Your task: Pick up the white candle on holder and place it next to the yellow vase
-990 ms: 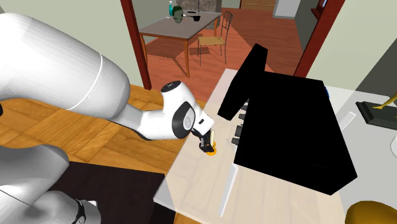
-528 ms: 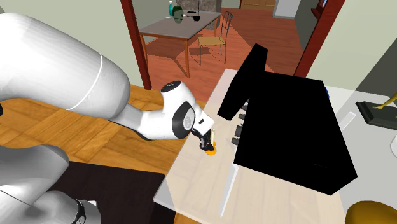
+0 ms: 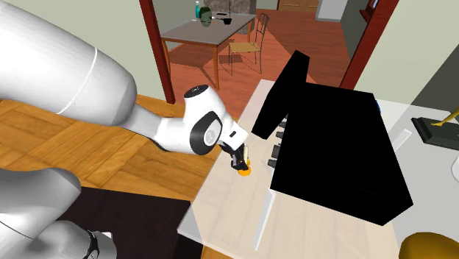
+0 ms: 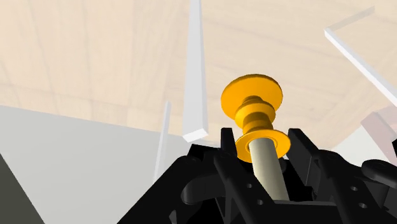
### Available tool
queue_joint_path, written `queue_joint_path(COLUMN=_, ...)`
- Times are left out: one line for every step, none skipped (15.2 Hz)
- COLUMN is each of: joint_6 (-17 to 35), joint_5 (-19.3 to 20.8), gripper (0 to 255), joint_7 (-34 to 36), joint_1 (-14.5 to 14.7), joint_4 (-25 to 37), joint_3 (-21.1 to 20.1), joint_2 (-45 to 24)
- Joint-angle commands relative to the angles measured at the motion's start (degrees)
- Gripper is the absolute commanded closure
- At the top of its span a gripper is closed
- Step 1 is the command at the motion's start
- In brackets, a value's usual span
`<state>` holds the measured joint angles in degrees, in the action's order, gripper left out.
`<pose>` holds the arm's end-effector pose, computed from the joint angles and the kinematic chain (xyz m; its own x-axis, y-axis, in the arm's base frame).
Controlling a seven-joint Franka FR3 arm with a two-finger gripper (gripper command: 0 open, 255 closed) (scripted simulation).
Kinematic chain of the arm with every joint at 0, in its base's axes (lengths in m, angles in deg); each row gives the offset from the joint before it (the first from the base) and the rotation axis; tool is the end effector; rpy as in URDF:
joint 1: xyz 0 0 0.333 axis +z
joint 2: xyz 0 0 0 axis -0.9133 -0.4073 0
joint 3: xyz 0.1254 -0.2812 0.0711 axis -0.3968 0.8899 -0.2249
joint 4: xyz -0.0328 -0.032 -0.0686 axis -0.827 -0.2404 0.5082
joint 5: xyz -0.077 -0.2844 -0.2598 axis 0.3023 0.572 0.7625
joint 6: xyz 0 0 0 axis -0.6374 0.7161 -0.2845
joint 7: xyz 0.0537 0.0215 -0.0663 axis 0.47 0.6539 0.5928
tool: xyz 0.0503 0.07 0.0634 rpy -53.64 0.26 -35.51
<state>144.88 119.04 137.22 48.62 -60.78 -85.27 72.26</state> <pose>0.3943 0.3284 0.3192 0.9084 0.0494 0.4151 0.0817 -0.9948 -0.0604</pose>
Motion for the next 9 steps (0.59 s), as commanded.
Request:
queue_joint_path(joint_6=-0.2, joint_5=-5.5, gripper=255, joint_7=-4.2, joint_1=-1.1, joint_4=-0.3, joint_3=-1.5, joint_2=2.2)
queue_joint_path(joint_6=-0.4, joint_5=-8.4, gripper=255, joint_7=-6.4, joint_1=-1.4, joint_4=-0.4, joint_3=-2.1, joint_2=3.3)
queue_joint_path(joint_6=-0.5, joint_5=-11.4, gripper=255, joint_7=-8.6, joint_1=-1.5, joint_4=-0.5, joint_3=-2.5, joint_2=4.5)
queue_joint_path(joint_6=-0.8, joint_5=-14.2, gripper=255, joint_7=-10.8, joint_1=-1.5, joint_4=-0.6, joint_3=-2.7, joint_2=5.7)
queue_joint_path(joint_6=-1.1, joint_5=-17.0, gripper=255, joint_7=-13.0, joint_1=-1.3, joint_4=-0.6, joint_3=-2.7, joint_2=6.9)
queue_joint_path(joint_6=-1.5, joint_5=-19.7, gripper=255, joint_7=-15.0, joint_1=-0.9, joint_4=-0.5, joint_3=-2.4, joint_2=8.0)
queue_joint_path(joint_6=-1.9, joint_5=-22.1, gripper=255, joint_7=-16.9, joint_1=-0.3, joint_4=-0.5, joint_3=-2.0, joint_2=9.0)
queue_joint_path(joint_6=-2.5, joint_5=-24.3, gripper=255, joint_7=-18.6, joint_1=0.4, joint_4=-0.4, joint_3=-1.5, joint_2=10.0)
queue_joint_path(joint_6=-3.0, joint_5=-26.2, gripper=255, joint_7=-20.1, joint_1=1.1, joint_4=-0.2, joint_3=-0.9, joint_2=10.9)
